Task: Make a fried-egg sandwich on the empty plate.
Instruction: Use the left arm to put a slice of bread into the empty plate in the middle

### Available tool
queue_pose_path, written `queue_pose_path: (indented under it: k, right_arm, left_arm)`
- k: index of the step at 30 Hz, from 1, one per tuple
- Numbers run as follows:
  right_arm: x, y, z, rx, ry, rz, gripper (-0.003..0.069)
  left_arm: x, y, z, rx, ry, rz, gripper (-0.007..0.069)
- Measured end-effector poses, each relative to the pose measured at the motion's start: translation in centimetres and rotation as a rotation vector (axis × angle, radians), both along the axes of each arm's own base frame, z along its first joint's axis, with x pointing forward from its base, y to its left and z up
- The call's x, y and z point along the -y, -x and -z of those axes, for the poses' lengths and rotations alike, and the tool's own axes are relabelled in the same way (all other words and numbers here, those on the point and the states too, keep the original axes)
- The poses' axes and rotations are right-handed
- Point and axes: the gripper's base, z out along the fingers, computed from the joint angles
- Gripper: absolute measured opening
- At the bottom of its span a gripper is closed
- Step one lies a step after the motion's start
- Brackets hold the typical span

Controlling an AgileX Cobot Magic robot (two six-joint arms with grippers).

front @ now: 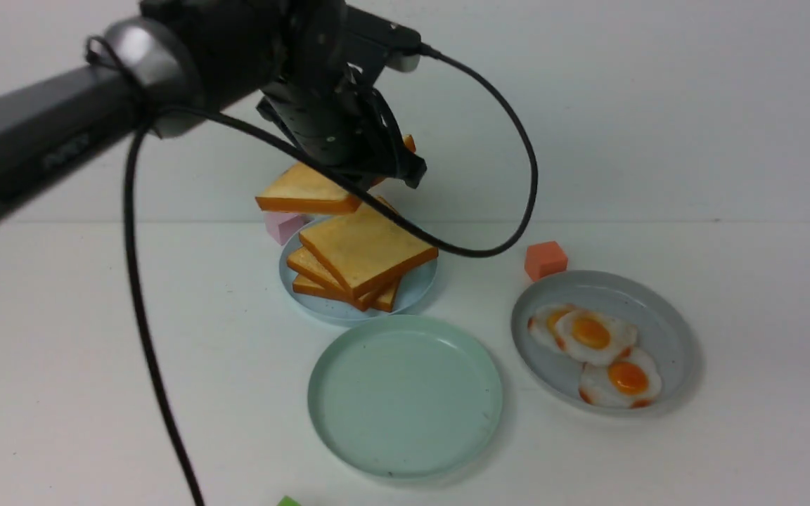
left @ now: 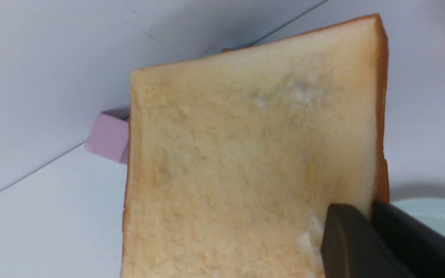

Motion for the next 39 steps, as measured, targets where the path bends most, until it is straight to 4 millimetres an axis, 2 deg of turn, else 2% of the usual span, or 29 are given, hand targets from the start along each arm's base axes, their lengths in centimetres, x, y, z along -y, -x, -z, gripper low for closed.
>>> queue_pose_path:
  k: [1,2,4,5,6,7,11,14,21,30,35,37,38,39]
  right_arm:
    - [0.0,0.0,0.0,0.001,0.002,0.001,0.0069]
    - [0.0,0.0,0.0,0.001,0.003,0.001,0.0069]
    - [0.0,0.0,0.0,0.001,0.003,0.002,0.0071]
    - [0.0,0.0,0.0,0.001,0.003,0.002,0.0071]
    - [0.0,0.0,0.0,0.001,0.003,0.002,0.0073]
    - [0.0,0.0,0.0,0.001,0.003,0.002,0.0074]
    - [0.0,0.0,0.0,0.005,0.001,0.002,0.0078]
    - [0.0,0.0,-0.1,0.007,0.0,0.003,0.008]
    - [0.0,-0.1,-0.1,0.009,-0.002,0.003,0.0083]
    - [0.0,0.0,-0.1,0.007,-0.005,0.002,0.0085]
    - [0.0,0.0,-0.1,0.007,-0.003,0.002,0.0089]
    - [0.0,0.0,-0.1,0.008,-0.003,0.002,0.0099]
    - [0.0,-0.1,-0.1,0.006,-0.004,0.003,0.01]
    - [-0.1,-0.2,0.0,-0.005,-0.008,0.008,0.0112]
  left_arm:
    - [-0.4,1.8,-1.2,0.0,0.001,0.012,0.0048]
    - [-0.4,2.3,-1.4,-0.003,-0.003,0.019,0.0048]
    - [0.0,6.1,-0.6,-0.042,-0.063,0.117,0.0048]
    - [0.2,6.7,-0.2,-0.048,-0.076,0.14,0.0048]
    - [1.1,9.0,1.5,-0.079,-0.127,0.233,0.0048]
    - [1.6,10.3,2.7,-0.092,-0.152,0.285,0.0048]
    - [3.0,12.7,7.3,-0.113,-0.187,0.382,0.0048]
    - [3.1,12.5,9.1,-0.121,-0.194,0.384,0.0045]
    - [4.2,11.5,11.5,-0.096,-0.18,0.402,0.0045]
    - [5.1,10.7,13.0,-0.056,-0.151,0.417,0.0047]
    - [5.1,10.6,13.3,-0.062,-0.155,0.417,0.0142]
    - [5.1,10.6,13.2,-0.063,-0.155,0.417,0.0241]
    - [5.1,10.6,13.2,-0.063,-0.155,0.417,0.0241]
    - [5.0,10.7,12.9,-0.058,-0.153,0.416,0.0315]
